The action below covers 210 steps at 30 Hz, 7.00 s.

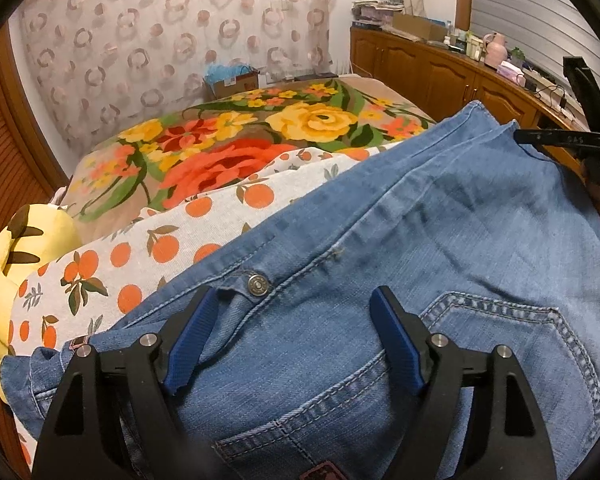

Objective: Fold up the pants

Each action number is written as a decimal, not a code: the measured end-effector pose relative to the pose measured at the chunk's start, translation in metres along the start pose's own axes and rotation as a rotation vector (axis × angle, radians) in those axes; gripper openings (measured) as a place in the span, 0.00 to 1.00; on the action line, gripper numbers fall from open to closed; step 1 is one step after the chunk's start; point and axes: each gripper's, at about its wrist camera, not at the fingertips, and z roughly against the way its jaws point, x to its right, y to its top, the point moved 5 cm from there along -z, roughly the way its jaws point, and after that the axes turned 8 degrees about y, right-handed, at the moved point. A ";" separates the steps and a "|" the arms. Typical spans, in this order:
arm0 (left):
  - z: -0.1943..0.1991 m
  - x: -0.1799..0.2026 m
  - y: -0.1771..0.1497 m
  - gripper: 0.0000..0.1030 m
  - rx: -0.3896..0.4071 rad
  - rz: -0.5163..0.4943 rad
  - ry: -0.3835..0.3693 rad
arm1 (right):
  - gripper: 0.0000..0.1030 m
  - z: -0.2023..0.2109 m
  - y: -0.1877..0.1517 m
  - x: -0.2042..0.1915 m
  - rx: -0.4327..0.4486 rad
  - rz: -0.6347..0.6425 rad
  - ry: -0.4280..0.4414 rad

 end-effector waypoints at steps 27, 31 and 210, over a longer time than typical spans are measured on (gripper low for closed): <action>0.016 0.000 0.021 0.12 0.003 -0.125 -0.086 | 0.09 0.007 -0.004 -0.014 -0.042 0.083 0.015; 0.030 0.006 0.017 0.10 0.021 -0.151 -0.086 | 0.05 0.023 -0.011 -0.025 0.005 0.125 0.001; 0.119 0.019 -0.050 0.70 0.212 0.131 -0.078 | 0.03 0.118 -0.058 -0.038 0.202 -0.147 0.051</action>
